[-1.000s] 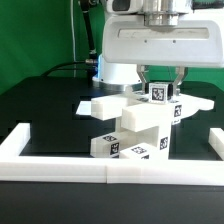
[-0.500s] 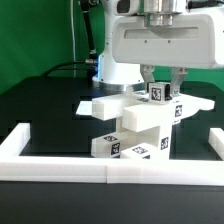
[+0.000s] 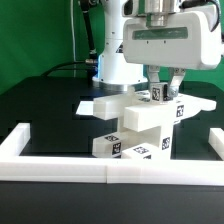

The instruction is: Assemble chair

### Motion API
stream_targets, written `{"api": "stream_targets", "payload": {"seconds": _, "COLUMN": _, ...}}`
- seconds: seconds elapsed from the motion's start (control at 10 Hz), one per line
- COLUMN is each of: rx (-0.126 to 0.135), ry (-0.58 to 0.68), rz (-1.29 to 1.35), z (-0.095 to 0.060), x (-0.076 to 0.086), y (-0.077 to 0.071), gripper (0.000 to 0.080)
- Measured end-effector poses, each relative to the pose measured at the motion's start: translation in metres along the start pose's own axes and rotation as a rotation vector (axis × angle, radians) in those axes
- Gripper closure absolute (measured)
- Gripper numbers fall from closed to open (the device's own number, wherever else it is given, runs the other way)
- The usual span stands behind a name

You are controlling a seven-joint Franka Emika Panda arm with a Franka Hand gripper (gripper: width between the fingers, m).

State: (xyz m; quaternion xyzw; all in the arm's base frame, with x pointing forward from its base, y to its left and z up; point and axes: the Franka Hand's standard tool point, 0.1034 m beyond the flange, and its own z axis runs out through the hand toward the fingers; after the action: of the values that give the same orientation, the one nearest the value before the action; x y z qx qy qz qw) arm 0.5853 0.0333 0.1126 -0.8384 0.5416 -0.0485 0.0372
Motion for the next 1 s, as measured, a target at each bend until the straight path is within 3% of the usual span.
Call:
{"api": "stream_targets", "payload": {"seconds": 0.1, "rx": 0.001, "ry": -0.002, "rz": 0.033, "z": 0.0, "x": -0.0005, "y": -0.0002, "gripper": 0.0512}}
{"api": "stream_targets", "payload": {"seconds": 0.2, "rx": 0.002, "ry": -0.003, "rz": 0.039, "z": 0.0001, "x": -0.0007, "y": -0.0003, "gripper": 0.0438}}
{"api": "stream_targets", "payload": {"seconds": 0.3, "rx": 0.002, "ry": -0.003, "rz": 0.028, "z": 0.0002, "x": -0.0007, "y": -0.0002, "gripper": 0.0438}}
{"api": "stream_targets", "payload": {"seconds": 0.4, "rx": 0.002, "ry": -0.003, "rz": -0.011, "z": 0.0002, "x": -0.0007, "y": -0.0002, "gripper": 0.0262}}
{"api": "stream_targets", "payload": {"seconds": 0.5, "rx": -0.002, "ry": -0.006, "rz": -0.027, "z": 0.0004, "x": -0.0023, "y": -0.0004, "gripper": 0.0262}}
{"api": "stream_targets", "payload": {"seconds": 0.6, "rx": -0.002, "ry": -0.004, "rz": -0.091, "z": 0.0, "x": -0.0023, "y": -0.0019, "gripper": 0.0169}}
{"api": "stream_targets", "payload": {"seconds": 1.0, "rx": -0.001, "ry": 0.005, "rz": -0.532, "z": -0.0012, "x": -0.0039, "y": -0.0071, "gripper": 0.015}}
